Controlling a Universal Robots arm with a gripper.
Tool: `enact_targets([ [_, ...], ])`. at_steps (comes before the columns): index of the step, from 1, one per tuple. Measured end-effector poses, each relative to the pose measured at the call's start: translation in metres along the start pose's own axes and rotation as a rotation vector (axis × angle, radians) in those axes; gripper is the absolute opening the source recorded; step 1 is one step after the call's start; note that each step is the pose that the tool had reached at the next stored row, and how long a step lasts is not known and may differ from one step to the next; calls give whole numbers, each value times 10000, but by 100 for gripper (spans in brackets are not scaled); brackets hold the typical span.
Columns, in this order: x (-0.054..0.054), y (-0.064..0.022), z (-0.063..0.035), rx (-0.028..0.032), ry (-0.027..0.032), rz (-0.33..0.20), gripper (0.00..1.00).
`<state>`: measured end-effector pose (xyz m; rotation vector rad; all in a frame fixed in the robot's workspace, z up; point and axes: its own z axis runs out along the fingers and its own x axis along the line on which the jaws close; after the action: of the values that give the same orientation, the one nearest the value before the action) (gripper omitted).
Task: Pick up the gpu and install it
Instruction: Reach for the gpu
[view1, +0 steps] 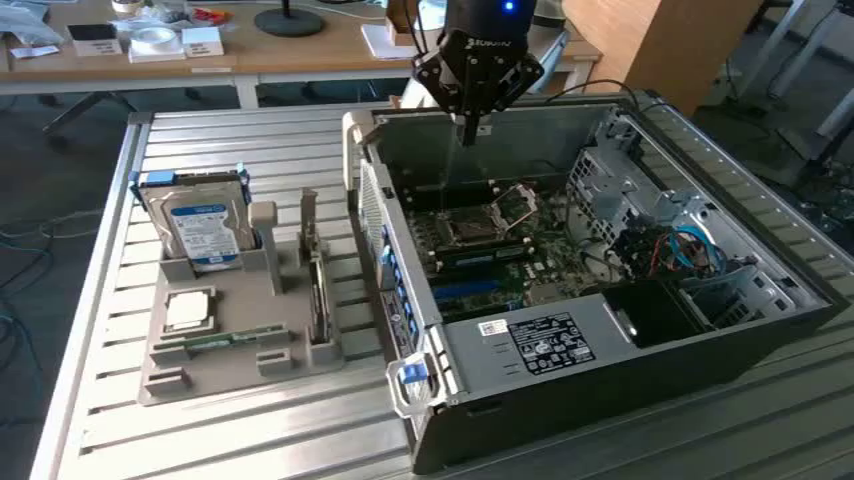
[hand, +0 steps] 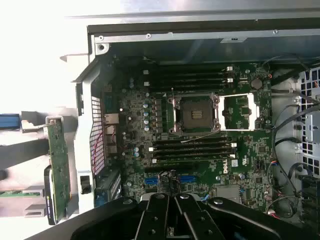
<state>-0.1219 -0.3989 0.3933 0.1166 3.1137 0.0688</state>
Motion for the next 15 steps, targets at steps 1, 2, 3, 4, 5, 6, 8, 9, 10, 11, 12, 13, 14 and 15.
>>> enact_targets([
  [1,0,0,0,0,0,0,11],
  [2,0,0,0,0,0,0,11],
  [3,0,0,0,0,0,0,11],
  [4,0,0,0,0,0,0,11],
  [5,0,0,0,0,0,0,11],
  [6,0,0,0,0,0,0,11],
  [8,0,0,0,0,0,1,11],
  [9,0,0,0,0,0,0,11],
  [10,0,0,0,0,0,1,11],
  [11,1,0,0,-1,0,0,11],
  [12,6,0,1,-2,-2,2,11],
  [13,12,-1,1,-2,-2,2,11],
  [14,20,-2,0,-1,-1,1,11],
  [15,31,-2,-1,0,0,0,11],
])
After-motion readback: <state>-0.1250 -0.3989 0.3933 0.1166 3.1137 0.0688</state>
